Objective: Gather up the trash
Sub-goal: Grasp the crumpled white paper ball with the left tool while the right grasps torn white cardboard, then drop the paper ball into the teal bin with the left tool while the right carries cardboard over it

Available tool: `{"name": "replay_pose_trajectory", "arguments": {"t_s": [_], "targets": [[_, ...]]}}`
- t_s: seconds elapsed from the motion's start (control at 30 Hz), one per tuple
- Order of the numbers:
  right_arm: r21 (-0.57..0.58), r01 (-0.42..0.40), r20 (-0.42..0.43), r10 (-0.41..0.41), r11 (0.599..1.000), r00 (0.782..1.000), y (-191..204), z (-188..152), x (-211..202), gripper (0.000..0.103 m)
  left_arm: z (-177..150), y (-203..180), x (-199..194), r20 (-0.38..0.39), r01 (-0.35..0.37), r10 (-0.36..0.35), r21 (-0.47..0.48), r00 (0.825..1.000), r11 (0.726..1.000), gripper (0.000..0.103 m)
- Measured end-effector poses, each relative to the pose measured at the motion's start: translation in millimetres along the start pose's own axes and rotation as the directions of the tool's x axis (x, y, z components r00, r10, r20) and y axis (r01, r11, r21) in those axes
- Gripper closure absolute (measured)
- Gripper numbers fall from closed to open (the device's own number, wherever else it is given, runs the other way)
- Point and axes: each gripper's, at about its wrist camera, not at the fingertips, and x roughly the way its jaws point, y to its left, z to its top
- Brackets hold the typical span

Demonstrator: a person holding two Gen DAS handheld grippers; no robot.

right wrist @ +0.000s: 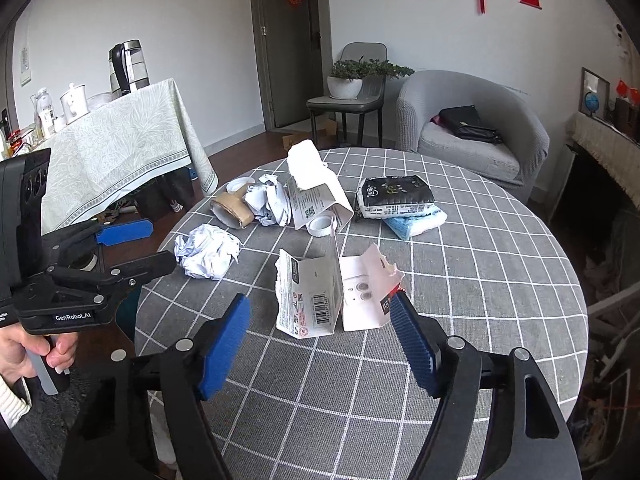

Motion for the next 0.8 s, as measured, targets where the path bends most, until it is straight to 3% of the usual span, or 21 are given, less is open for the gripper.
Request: {"name": "replay_pose_trajectory", "arguments": {"t_s": [0.1, 0.27, 0.47, 0.53, 0.63, 0.8], "targets": [[-0.005, -0.007, -0.007, 0.007, 1.000, 1.000, -3.8, 2.1, 6.5, 0.035, 5.4, -2.8, 15.4, -0.021, 0.011, -0.011, 0.012, 1.000, 1.000, 0.033], [-0.011, -0.023, -0.028, 0.022, 1.000, 0.999, -6.1, 4.2, 18.2, 0.043, 6.2, -6.6, 38.4, -0.071, 0.024, -0.022, 0.028, 0.997, 0.999, 0.049], [0.011, -0.025, -0.050, 0.025, 1.000, 0.998, -7.2, 11.3, 32.1, 0.053, 6.1, -3.1, 38.9, -0.065, 0.049, -0.048, 0.011, 0.997, 0.999, 0.053], [0.019, -0.013, -0.066, 0.014, 1.000, 0.998, -7.7, 14.2, 37.9, 0.064, 6.6, -0.8, 36.1, -0.059, 0.059, -0.059, 0.001, 0.996, 0.998, 0.053], [0.028, -0.006, -0.079, 0.008, 1.000, 0.997, -7.2, 16.7, 45.5, 0.070, 7.0, 4.8, 28.8, -0.041, 0.069, -0.070, -0.017, 0.997, 0.997, 0.053], [0.033, 0.006, -0.096, -0.003, 0.999, 0.995, -1.5, 18.8, 55.3, 0.074, 9.7, 9.2, 18.1, -0.017, 0.074, -0.074, -0.019, 0.997, 0.997, 0.053]]}}
